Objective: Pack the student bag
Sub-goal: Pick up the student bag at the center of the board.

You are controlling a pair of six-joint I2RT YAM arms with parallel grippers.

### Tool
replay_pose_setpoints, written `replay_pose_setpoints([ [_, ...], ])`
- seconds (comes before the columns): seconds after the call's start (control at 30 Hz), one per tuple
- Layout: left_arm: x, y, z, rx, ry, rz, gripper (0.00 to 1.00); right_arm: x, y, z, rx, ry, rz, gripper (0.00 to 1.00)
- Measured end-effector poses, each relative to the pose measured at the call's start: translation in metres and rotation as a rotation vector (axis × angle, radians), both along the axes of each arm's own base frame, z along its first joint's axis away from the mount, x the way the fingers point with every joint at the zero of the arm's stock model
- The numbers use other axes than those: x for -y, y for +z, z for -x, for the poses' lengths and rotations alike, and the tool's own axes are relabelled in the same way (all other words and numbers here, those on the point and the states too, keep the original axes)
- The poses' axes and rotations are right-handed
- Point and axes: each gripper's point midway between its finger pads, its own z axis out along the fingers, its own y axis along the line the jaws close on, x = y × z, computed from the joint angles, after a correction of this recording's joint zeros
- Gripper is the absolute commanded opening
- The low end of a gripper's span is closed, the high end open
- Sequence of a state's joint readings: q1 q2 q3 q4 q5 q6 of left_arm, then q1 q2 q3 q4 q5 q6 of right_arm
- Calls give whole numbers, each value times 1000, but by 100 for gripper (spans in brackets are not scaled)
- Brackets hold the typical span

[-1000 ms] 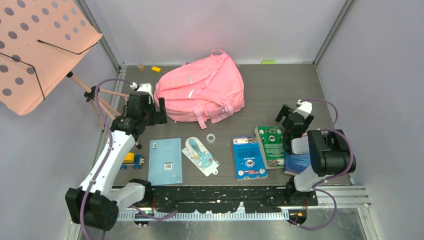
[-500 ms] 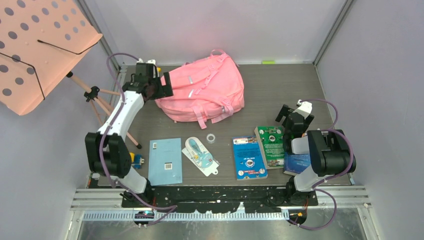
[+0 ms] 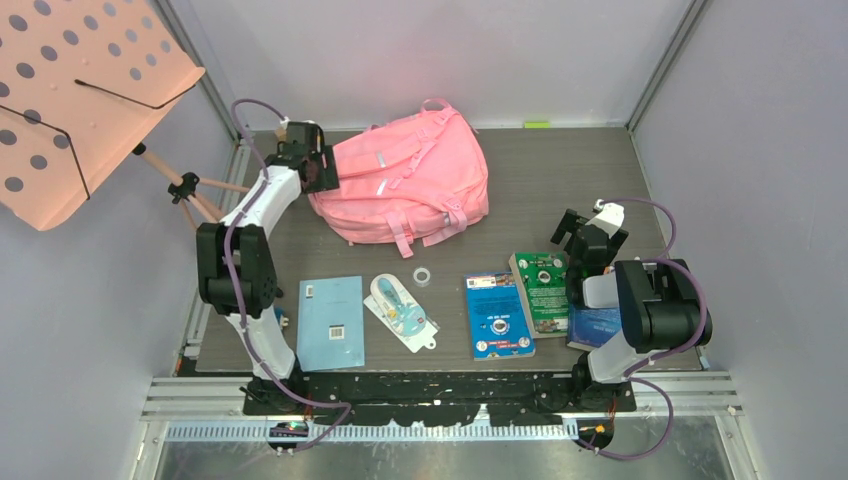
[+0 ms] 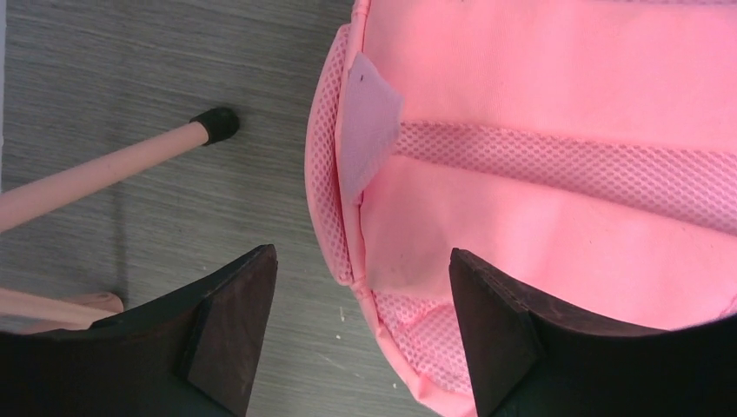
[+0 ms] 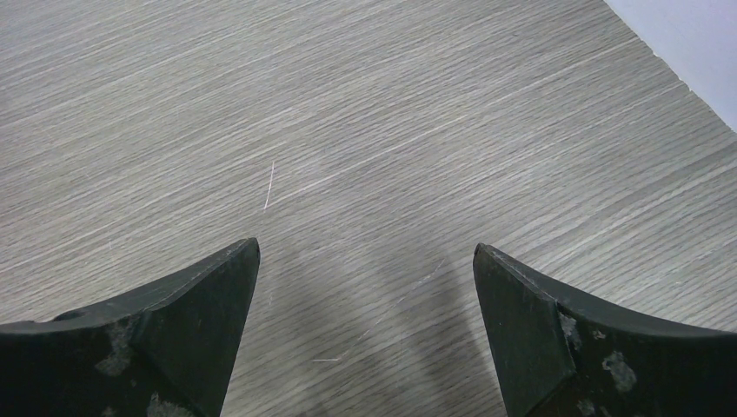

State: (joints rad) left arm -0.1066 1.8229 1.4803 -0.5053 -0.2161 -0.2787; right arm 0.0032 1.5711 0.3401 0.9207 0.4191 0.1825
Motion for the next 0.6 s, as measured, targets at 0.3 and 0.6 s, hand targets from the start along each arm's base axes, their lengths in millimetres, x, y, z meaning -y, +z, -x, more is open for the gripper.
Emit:
replay_pose_setpoints([
  [0.3,-1,-24,-28,-17,7,24,58,0,0,0,0,0,0,100],
  [0.6,8,-31,-47,-2,-12,86,0,0,0,0,0,-2,1,100],
])
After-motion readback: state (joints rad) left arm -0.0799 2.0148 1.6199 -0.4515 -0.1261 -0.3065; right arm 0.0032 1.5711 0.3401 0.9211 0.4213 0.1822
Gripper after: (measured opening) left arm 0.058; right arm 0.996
